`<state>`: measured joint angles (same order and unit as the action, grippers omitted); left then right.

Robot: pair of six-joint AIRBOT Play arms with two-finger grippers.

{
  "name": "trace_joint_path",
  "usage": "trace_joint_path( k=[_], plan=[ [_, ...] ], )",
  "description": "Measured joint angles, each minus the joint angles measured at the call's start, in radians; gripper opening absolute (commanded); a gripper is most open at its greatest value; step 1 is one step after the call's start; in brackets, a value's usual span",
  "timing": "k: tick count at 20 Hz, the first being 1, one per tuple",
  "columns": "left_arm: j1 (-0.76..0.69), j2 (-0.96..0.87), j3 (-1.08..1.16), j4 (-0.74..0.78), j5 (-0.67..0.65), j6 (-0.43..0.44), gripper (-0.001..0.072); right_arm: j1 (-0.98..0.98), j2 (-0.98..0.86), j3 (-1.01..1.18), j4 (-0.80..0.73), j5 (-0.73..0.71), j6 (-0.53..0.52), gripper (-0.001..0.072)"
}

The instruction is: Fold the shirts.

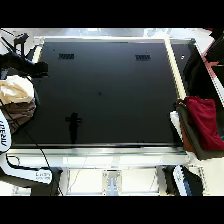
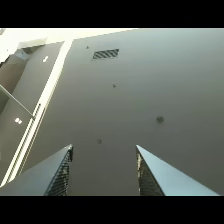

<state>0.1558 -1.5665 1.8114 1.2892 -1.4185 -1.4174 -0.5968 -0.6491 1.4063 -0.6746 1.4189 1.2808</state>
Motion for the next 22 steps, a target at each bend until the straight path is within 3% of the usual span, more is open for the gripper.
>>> trace_joint_path(
  k=[6,7,9,10,11,12,14,17,20,22],
  plan=[
    [0.000,-0.005,0.000,0.000,0.005,0.000,0.0025,0.000,0.000,0.000,-0.020,-0.019,0.000,0.0448],
    [0.000,-0.011,0.000,0.008,0.018,0.002,0.0174,0.000,0.000,0.000,-0.027,-0.030,0.000,0.0449],
    [0.002,-0.026,0.000,0.073,0.073,0.004,0.0633,0.000,0.000,0.000,-0.033,-0.056,0.000,0.0448],
    [0.006,-0.036,0.000,0.134,0.111,0.003,0.0602,0.000,0.000,0.000,-0.036,-0.066,0.000,0.0448],
    [0.012,-0.046,0.000,0.210,0.154,-0.011,0.0460,0.000,0.000,0.000,-0.037,-0.078,0.000,0.0448],
    [0.022,-0.057,0.000,0.311,0.195,-0.066,0.0400,0.000,0.000,0.000,-0.040,-0.083,0.000,0.0448],
    [0.059,-0.082,0.000,0.516,0.247,-0.231,0.0400,0.000,0.000,0.000,-0.040,-0.093,0.010,0.0448],
    [0.152,-0.122,0.000,0.677,0.287,-0.442,0.0400,0.000,0.000,0.000,-0.042,-0.101,0.031,0.0448],
    [0.269,-0.174,0.000,0.664,0.293,-0.559,0.0406,0.000,0.000,0.000,-0.043,-0.103,0.055,0.0447],
    [0.340,-0.216,0.000,0.574,0.292,-0.597,0.0490,0.000,0.000,0.000,-0.043,-0.105,0.070,0.0448]
  ],
)
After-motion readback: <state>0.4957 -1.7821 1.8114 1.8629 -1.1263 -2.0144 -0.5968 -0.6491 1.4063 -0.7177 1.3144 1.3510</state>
